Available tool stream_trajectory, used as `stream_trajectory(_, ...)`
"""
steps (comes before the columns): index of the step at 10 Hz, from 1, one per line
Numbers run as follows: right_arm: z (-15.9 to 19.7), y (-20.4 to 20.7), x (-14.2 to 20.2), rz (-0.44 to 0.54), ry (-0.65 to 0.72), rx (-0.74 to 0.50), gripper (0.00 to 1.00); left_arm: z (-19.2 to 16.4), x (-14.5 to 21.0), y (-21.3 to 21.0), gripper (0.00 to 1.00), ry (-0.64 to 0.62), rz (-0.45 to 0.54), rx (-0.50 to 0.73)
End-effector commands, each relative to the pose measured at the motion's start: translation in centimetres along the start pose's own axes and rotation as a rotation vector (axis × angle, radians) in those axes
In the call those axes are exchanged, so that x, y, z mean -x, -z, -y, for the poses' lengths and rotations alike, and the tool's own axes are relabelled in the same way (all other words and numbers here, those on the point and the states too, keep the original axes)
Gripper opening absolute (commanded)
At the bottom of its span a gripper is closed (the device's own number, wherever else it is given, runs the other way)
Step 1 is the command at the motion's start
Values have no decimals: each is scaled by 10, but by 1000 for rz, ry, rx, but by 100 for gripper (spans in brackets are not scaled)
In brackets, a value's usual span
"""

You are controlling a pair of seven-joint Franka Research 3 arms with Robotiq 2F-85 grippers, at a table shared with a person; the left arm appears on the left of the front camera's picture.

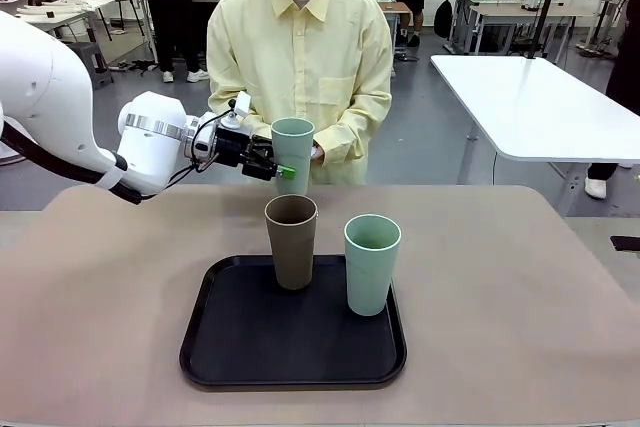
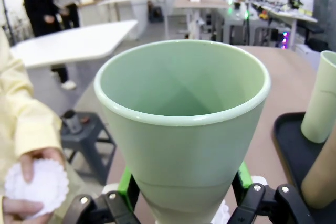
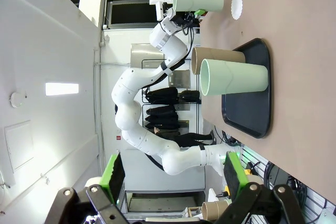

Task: Place coasters on the table and set cups on them.
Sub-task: Pick up one Reusable plastic cup and place it on a coaster set by the human.

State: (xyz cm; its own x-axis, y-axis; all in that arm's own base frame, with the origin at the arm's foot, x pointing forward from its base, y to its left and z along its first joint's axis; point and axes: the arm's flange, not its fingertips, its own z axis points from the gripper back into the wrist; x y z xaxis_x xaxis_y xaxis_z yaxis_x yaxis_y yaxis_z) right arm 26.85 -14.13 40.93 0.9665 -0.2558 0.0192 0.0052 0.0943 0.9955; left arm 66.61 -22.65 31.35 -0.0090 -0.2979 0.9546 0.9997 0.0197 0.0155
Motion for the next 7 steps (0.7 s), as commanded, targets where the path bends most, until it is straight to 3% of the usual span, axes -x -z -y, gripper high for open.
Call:
stream_trajectory(1, 0, -1, 0, 0, -4, -12, 100, -8, 1, 5, 85, 26, 65, 9)
stream_trajectory(7, 0, -1, 0, 0, -4, -12, 100, -8, 23, 18, 85, 4, 19, 25)
